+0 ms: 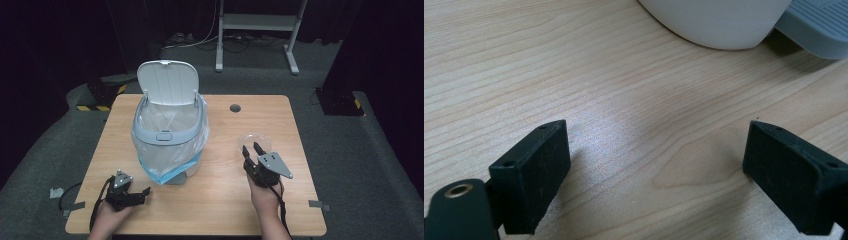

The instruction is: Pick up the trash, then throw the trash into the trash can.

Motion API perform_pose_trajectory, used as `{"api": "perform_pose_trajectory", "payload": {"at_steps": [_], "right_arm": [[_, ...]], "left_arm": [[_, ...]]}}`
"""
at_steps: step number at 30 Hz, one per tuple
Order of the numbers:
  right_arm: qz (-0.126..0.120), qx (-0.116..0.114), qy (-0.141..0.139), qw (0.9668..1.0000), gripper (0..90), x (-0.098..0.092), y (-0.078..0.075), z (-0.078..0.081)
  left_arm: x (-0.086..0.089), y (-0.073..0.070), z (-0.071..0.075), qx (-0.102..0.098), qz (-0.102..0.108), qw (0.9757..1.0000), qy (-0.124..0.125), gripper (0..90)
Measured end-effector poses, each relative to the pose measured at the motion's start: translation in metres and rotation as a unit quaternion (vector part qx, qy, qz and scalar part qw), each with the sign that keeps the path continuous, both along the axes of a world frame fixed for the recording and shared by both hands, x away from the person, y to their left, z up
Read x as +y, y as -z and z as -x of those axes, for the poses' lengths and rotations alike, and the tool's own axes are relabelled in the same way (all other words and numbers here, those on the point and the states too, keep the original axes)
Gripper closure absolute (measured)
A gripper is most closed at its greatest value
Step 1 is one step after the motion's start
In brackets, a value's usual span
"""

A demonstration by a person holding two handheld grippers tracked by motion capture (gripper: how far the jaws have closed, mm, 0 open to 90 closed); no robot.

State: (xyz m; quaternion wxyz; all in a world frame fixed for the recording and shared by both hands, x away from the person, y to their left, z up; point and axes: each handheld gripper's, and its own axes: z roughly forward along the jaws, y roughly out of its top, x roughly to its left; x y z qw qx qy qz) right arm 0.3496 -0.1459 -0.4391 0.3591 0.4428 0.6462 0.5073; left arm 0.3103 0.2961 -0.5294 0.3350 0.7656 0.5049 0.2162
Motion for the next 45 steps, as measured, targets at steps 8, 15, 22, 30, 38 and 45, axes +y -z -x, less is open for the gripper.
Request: {"api": "perform_pose_trajectory", "payload": {"at_steps": [8, 15, 22, 30, 38, 45], "right_arm": [[0.011, 0.025, 0.037, 0.9989, 58.4, -0.024, 0.024, 0.005], [0.025, 0.040, 0.063, 0.9969, 54.3, -0.035, 0.034, 0.001], [0.033, 0.065, 0.069, 0.9950, 49.5, -0.031, 0.042, -0.015], [0.044, 0.078, 0.072, 0.9933, 45.1, -0.024, 0.045, -0.031], [0.046, 0.088, 0.078, 0.9920, 44.4, -0.025, 0.048, -0.036], [0.049, 0.095, 0.077, 0.9913, 44.5, -0.025, 0.051, -0.034]], "left_arm": [[0.000, 0.000, 0.000, 0.001, -0.001, 1.0000, 0.000, 12.0], [0.000, 0.000, 0.001, 0.001, -0.001, 1.0000, 0.000, 12.3], [0.000, 0.000, 0.001, 0.000, -0.001, 1.0000, 0.000, 12.5], [0.000, 0.000, 0.001, -0.001, -0.001, 1.0000, -0.002, 12.9], [0.000, 0.000, 0.003, -0.002, -0.001, 1.0000, -0.003, 14.2], [0.000, 0.000, 0.003, -0.002, -0.001, 1.0000, -0.003, 14.3]]}}
